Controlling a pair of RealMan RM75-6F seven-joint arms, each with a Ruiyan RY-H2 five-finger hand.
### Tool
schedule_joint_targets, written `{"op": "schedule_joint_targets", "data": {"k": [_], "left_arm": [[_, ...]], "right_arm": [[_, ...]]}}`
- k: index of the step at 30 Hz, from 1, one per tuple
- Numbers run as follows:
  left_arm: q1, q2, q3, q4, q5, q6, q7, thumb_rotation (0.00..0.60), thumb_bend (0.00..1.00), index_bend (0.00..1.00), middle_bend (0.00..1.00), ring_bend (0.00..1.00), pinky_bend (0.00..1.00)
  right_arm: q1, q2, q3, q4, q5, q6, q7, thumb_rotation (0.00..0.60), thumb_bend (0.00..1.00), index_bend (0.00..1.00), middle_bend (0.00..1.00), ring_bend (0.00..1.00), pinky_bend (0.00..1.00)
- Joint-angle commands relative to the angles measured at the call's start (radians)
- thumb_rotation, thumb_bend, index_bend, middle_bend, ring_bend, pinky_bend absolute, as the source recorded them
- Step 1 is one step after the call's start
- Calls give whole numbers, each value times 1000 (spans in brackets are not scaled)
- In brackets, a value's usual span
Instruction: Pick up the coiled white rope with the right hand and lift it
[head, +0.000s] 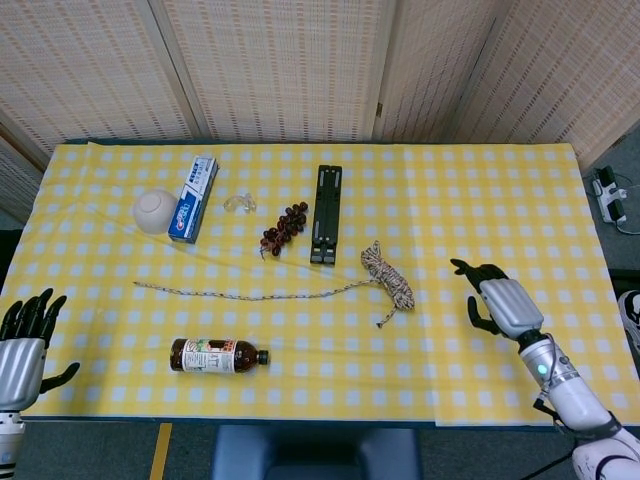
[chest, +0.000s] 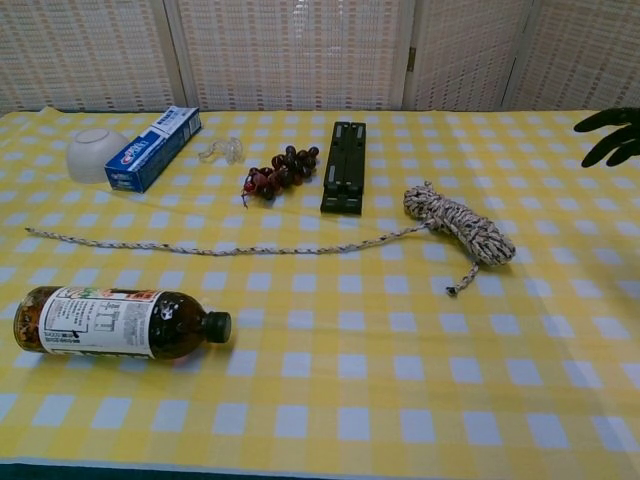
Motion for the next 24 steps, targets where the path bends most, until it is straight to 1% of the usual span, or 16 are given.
{"op": "schedule_joint_targets", "data": {"k": [1,6,9,16,24], "left_arm": [[3,1,1,-2,2,3,1,600,193,0,14,8,0],[5,3,3,-6,3,2,-1,600,192,0,14,8,0],[4,3,4,-8,4,0,1,600,193,0,14,8,0],[3,6,3,-9,0,-6,1,600,193,0,14,8,0],[0,3,4,-9,-6,-19,7,600,193,0,14,8,0]], "right_arm": [[72,-57,39,41,66,-79,17,600,819,0,233,186,101],[163,-103,59,93,161,-206,19,600,825,0,234,186,101],[223,-144,67,145,223,-268,4,600,825,0,234,187,101],[327,-230,66,264,345,-335,-49,600,825,0,235,183,101],[428,-315,30,378,440,-383,-127,600,826,0,235,170,89]]}}
